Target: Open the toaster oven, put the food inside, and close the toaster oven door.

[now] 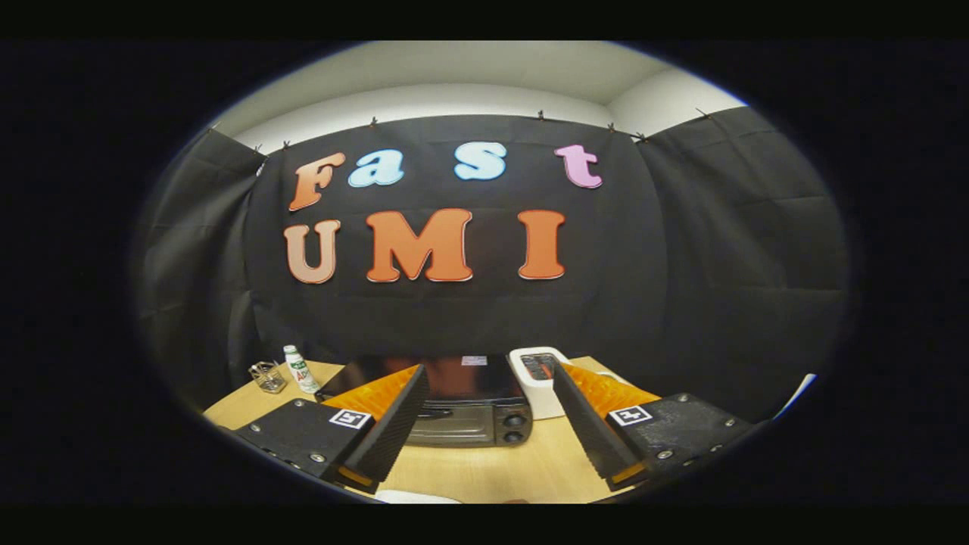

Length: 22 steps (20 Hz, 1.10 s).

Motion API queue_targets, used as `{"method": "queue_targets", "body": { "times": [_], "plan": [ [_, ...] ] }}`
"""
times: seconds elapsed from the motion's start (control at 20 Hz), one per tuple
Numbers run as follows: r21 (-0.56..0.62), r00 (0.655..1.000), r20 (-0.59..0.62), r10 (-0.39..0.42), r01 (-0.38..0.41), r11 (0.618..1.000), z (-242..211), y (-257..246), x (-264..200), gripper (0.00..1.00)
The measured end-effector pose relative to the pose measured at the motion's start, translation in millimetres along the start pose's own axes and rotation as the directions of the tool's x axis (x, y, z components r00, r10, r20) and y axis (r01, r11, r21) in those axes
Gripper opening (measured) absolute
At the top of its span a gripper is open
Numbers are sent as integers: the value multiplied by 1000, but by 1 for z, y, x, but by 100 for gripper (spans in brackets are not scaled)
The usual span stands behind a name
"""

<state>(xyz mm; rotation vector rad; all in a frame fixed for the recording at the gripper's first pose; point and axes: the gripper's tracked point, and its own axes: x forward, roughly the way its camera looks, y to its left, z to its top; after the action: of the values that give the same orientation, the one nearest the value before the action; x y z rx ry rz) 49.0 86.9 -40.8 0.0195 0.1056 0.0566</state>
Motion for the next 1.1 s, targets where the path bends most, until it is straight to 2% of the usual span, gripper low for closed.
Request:
{"method": "queue_targets", "body": {
  "times": [0.45, 0.7, 1.1],
  "plan": [
    [-46, 993, -114, 28, -34, 998, -44, 69, 72, 98],
    [-108, 980, -198, -4, -18, 994, -82, 90, 108, 98],
    [-104, 953, -301, -7, -25, 994, -126, 103, 126, 99]
  ]
}}
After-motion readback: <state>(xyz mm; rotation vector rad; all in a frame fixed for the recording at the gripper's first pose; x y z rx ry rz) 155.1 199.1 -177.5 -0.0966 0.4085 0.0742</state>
